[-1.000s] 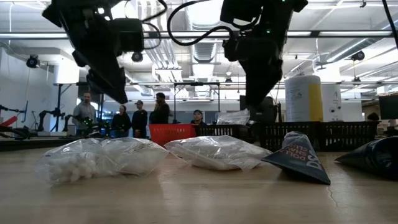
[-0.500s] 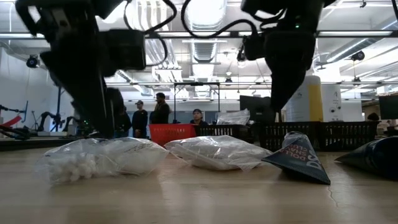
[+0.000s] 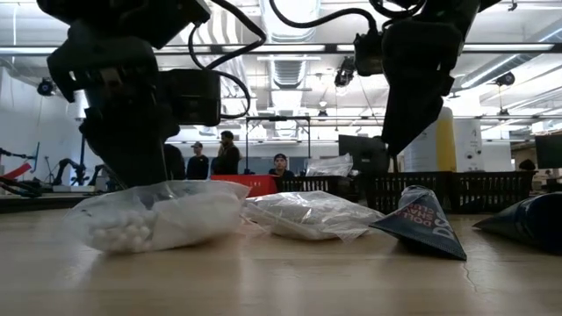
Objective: Pick & Place Travel size toiletries
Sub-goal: Put the cotton pack into the left black bin
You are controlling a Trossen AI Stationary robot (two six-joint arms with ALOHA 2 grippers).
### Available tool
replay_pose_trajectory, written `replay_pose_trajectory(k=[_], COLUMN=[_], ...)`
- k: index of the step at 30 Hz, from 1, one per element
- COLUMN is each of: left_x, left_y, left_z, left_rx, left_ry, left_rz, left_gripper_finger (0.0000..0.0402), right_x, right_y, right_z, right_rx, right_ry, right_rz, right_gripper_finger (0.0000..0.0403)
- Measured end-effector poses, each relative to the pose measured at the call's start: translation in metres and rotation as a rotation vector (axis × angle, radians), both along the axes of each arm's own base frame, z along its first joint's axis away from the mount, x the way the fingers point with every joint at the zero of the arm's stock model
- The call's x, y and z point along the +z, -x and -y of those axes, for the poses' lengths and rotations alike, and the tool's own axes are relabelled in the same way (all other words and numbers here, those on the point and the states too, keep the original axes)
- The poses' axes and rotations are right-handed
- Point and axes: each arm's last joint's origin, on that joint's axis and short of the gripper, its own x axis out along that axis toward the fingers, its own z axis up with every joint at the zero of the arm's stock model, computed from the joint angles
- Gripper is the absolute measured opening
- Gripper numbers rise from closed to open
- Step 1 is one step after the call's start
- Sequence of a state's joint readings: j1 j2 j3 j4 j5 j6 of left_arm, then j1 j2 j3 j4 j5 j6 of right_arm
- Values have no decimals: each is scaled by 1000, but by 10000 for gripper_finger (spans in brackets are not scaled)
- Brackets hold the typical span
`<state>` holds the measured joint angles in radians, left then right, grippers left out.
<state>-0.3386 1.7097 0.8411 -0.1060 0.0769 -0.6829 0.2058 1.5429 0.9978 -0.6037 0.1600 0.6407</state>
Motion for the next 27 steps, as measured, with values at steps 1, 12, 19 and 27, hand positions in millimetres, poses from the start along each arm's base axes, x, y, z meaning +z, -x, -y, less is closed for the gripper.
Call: replay_pose_trajectory(k=[1, 12, 19, 27], left_x=[-1, 8, 36, 96], left_y=[-1, 2, 9, 29], left_z=[1, -1, -8, -36], left_rx=[-2, -85, -89, 43], left_ry=[-1, -19, -68, -294], left_rz=[-1, 32, 68, 190], left_gripper_finger=[172, 18, 6, 4], right_x=[0, 1, 8, 28], right_y=[0, -2, -10, -23], right_z=[0, 2, 18, 59], right_rx=[0, -14, -48, -147], right_ry=[-1, 48, 53, 73], right_rz=[3, 18, 70, 149], right_gripper_finger=[363, 364, 364, 364])
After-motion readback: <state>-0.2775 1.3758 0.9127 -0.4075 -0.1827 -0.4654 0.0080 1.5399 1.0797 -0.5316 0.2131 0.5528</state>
